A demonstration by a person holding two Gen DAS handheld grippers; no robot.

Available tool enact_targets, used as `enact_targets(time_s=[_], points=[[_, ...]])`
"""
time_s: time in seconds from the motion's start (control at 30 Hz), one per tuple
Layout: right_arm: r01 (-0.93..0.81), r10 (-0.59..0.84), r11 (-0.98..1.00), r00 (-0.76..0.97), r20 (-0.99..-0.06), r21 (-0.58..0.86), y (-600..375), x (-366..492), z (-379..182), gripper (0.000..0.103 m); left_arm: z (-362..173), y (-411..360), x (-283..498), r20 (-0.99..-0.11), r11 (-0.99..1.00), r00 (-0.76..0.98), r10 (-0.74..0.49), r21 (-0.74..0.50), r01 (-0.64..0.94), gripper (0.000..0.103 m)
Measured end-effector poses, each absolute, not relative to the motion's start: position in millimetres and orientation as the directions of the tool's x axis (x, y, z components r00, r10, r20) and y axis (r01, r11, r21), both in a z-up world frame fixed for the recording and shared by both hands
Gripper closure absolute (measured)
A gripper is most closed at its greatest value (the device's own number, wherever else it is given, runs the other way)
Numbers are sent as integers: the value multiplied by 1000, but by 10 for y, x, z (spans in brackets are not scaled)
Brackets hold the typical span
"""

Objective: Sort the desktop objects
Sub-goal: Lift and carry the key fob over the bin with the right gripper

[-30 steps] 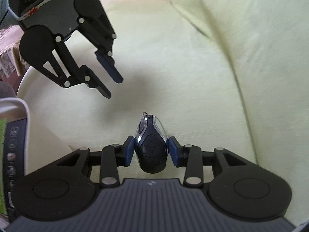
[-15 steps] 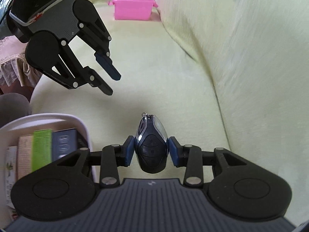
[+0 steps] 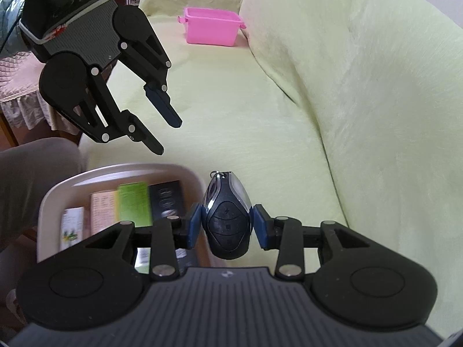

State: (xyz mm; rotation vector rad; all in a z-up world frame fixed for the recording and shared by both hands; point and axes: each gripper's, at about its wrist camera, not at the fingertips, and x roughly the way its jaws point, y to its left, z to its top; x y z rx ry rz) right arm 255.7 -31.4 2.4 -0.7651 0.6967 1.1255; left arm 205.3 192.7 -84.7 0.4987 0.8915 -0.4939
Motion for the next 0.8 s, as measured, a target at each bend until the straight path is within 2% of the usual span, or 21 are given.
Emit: enact_targets(time_s=[0.8], points=[[-935, 501, 316, 308, -809, -160, -841, 1918, 14, 69, -813, 1574, 1543, -837, 747, 493, -239, 166, 644, 65]])
